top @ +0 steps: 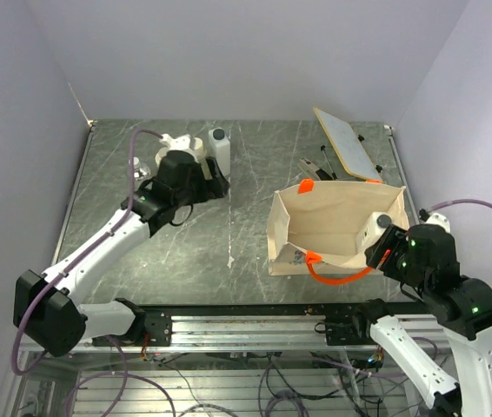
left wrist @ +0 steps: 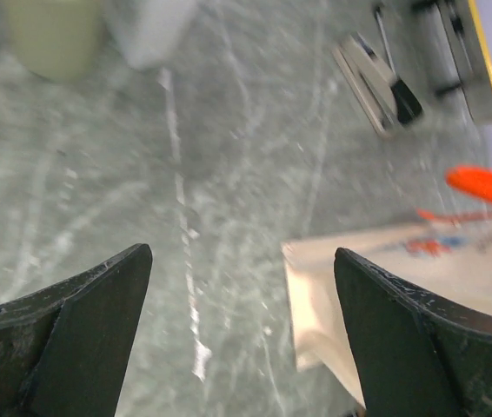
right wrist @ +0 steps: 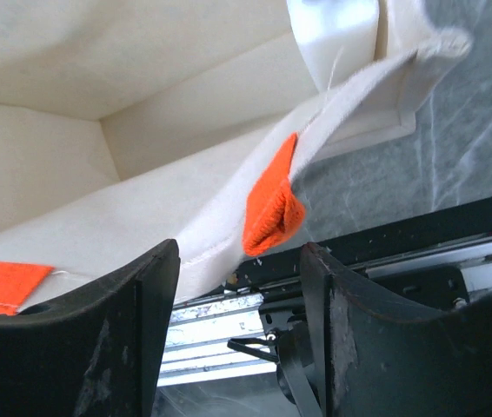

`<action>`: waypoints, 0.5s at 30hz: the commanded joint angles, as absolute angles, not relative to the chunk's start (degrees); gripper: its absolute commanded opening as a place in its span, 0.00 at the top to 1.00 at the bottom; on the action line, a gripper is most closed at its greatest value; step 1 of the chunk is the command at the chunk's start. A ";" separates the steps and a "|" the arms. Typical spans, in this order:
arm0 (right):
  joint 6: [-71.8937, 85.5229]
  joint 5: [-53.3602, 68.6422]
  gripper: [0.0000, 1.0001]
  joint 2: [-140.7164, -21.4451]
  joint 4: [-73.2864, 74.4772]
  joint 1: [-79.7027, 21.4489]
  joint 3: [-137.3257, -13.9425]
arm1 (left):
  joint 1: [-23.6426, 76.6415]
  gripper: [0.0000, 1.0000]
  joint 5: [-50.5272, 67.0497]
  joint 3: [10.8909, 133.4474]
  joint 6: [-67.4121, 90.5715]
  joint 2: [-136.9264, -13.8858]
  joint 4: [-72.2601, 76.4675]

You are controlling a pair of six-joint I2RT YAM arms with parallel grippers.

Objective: Take the personal care products out of the canvas bag

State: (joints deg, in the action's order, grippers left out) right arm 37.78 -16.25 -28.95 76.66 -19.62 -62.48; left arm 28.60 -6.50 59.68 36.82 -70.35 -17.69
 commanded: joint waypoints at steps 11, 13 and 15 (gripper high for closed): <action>29.03 -24.57 0.30 -45.55 71.94 -20.13 -76.11 | 40.65 0.02 0.11 67.56 35.24 -68.48 -24.46; 28.13 -24.82 0.30 -49.01 69.03 -20.13 -76.07 | 40.78 0.02 1.41 67.88 34.59 -67.23 -25.49; 28.08 -25.85 0.30 -52.20 67.37 -20.08 -75.75 | 40.86 0.02 2.49 68.37 33.64 -65.94 -26.83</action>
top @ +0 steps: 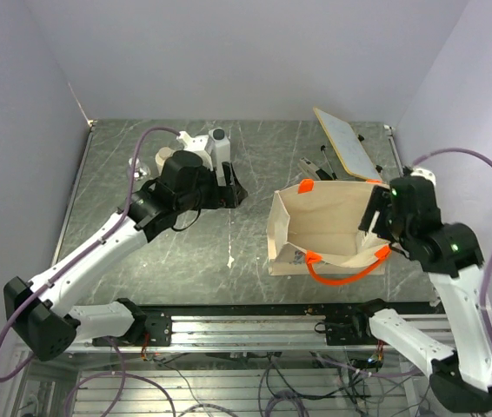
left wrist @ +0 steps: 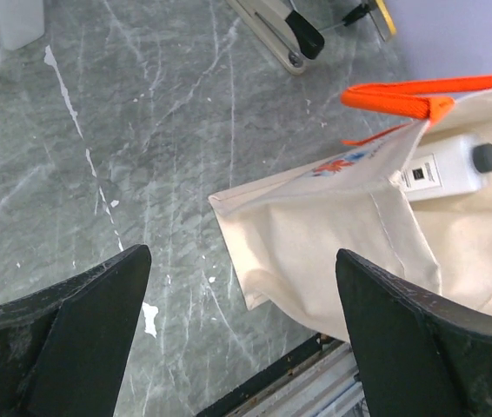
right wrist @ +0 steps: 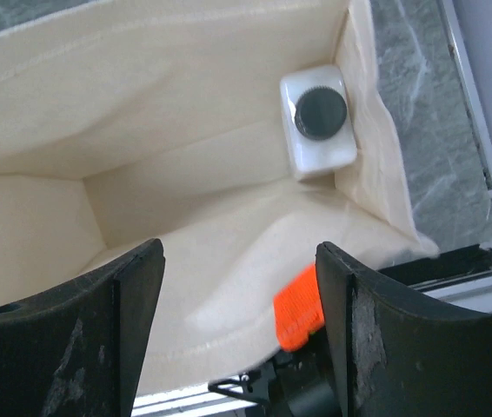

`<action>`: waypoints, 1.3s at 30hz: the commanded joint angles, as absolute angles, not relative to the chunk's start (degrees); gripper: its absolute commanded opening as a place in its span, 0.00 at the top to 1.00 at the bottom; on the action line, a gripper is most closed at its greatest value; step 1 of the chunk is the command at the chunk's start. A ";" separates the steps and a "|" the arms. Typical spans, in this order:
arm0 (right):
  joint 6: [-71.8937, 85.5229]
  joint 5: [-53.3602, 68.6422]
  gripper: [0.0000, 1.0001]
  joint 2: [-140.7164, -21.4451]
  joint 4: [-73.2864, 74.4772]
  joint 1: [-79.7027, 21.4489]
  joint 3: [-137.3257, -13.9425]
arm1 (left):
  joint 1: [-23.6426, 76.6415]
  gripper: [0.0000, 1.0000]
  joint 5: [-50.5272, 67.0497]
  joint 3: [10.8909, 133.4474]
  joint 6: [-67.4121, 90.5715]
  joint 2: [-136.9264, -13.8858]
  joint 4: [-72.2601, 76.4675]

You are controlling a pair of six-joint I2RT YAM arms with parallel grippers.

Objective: Take the personal care products out of the canvas bag

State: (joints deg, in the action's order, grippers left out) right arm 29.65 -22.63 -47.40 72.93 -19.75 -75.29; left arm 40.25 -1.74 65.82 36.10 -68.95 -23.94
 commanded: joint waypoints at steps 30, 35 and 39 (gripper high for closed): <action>24.22 -23.87 0.14 -69.76 58.86 -0.18 -65.75 | 40.78 0.01 -8.28 75.77 17.78 -54.40 -40.11; 23.35 -21.64 0.17 -72.01 58.27 0.28 -65.27 | 40.78 0.01 -8.46 76.25 17.58 -55.04 -40.00; 23.33 -19.11 0.18 -73.20 58.38 0.75 -64.75 | 40.77 0.01 -9.34 76.61 17.71 -55.29 -40.24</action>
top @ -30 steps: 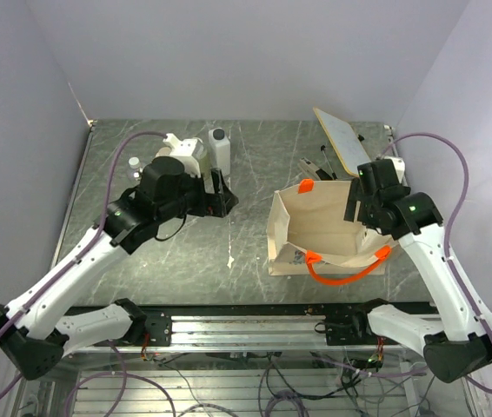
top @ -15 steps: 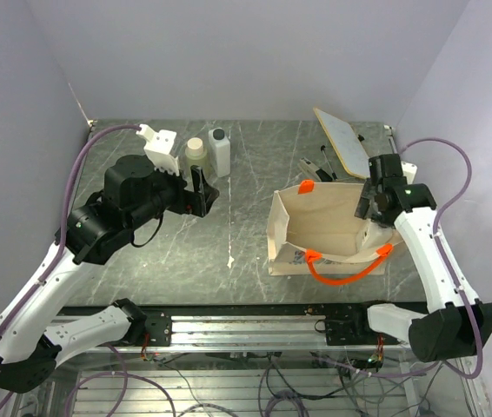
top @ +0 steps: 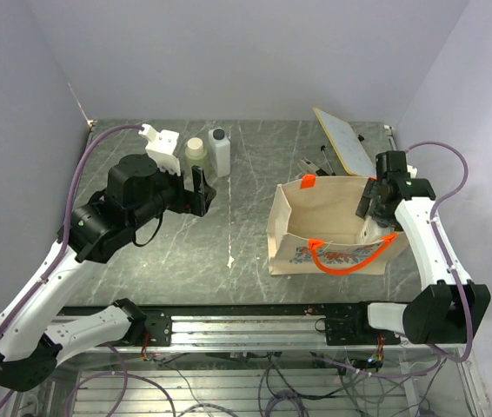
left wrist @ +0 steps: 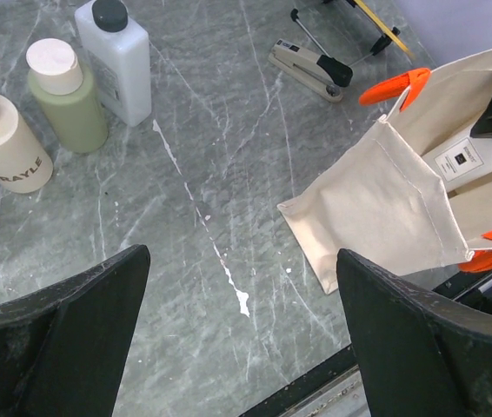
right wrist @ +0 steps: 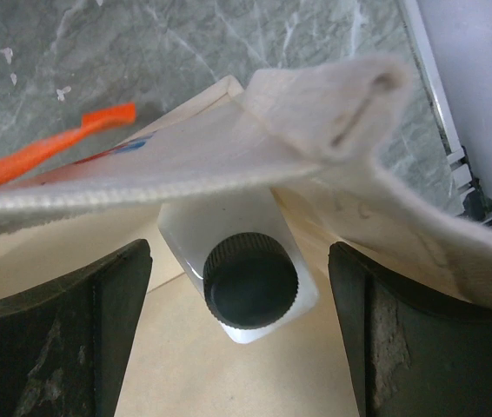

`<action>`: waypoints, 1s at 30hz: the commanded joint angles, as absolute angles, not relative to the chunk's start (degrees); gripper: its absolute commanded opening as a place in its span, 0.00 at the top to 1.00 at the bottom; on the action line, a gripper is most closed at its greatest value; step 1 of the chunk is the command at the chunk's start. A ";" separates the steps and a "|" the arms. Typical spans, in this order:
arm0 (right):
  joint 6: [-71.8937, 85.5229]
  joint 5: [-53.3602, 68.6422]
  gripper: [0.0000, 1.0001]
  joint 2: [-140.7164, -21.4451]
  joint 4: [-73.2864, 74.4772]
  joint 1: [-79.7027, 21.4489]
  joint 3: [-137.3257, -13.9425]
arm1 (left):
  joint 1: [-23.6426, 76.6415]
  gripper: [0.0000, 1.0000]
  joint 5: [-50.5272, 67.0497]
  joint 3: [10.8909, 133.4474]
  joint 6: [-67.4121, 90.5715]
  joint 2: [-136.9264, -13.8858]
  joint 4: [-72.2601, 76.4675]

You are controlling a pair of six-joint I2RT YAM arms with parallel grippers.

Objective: Take the personal care products out of the canvas bag

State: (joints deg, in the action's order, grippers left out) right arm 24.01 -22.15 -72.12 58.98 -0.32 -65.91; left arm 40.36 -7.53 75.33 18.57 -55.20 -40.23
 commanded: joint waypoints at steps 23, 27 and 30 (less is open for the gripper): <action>21.21 -12.87 0.90 -67.76 60.90 1.31 -67.19 | 40.78 0.01 -10.19 78.91 21.36 -55.82 -41.98; 20.94 -11.87 1.00 -65.47 63.52 1.26 -70.25 | 40.74 0.01 -9.01 79.17 22.26 -55.41 -42.34; 21.85 -9.12 1.00 -63.02 63.88 1.25 -71.29 | 40.78 0.01 -8.20 79.19 22.86 -55.08 -42.53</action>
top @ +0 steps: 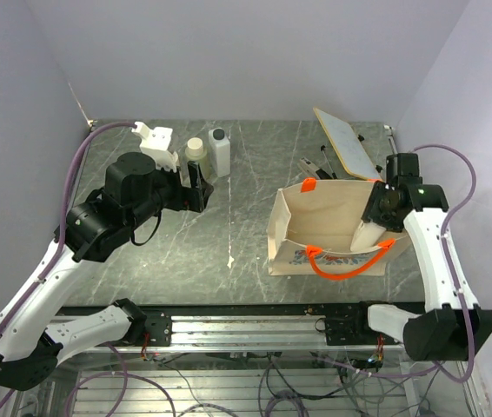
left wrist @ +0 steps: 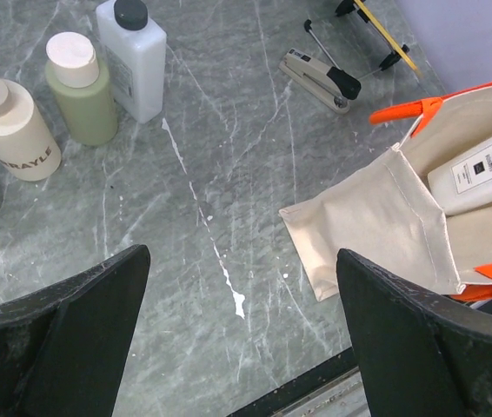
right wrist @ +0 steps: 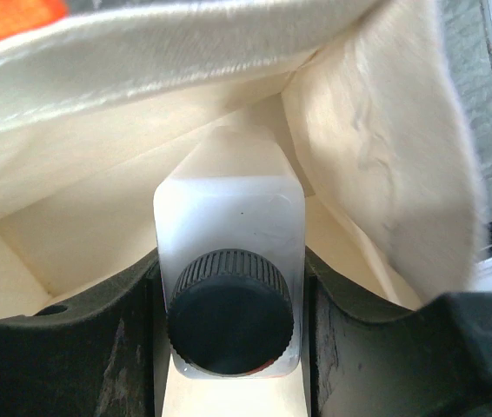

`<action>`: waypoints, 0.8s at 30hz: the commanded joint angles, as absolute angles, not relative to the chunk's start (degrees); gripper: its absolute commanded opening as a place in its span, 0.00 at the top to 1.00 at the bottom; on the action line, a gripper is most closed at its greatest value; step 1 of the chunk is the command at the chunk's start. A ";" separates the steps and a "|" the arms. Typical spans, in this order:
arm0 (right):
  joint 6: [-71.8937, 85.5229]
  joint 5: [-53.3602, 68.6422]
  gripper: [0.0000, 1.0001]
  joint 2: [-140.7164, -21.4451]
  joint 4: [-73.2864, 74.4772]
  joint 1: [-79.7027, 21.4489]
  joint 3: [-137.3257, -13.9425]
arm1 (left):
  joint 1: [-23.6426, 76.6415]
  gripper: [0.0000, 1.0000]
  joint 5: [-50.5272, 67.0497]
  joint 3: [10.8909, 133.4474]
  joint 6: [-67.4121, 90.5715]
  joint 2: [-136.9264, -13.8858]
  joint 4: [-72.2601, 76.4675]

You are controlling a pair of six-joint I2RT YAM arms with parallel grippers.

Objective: Take the personal care products out of the canvas bag

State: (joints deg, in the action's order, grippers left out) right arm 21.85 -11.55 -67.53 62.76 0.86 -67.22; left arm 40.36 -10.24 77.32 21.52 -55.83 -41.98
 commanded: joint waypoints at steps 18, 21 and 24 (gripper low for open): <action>42.07 16.45 1.00 -47.57 52.49 1.28 -73.64 | 40.78 0.00 -3.49 84.44 21.52 -57.09 -46.17; 42.18 21.59 1.00 -47.40 48.78 1.31 -75.48 | 40.78 0.01 -3.21 85.25 20.87 -56.79 -47.02; 42.79 27.24 1.00 -48.72 44.31 1.25 -77.08 | 40.77 0.01 -3.79 86.22 20.62 -56.11 -48.00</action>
State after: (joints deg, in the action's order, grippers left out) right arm 39.70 16.25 -48.42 58.89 0.97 -72.36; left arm 40.36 -5.19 83.68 22.02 -57.08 -46.00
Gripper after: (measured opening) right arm 0.485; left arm 0.992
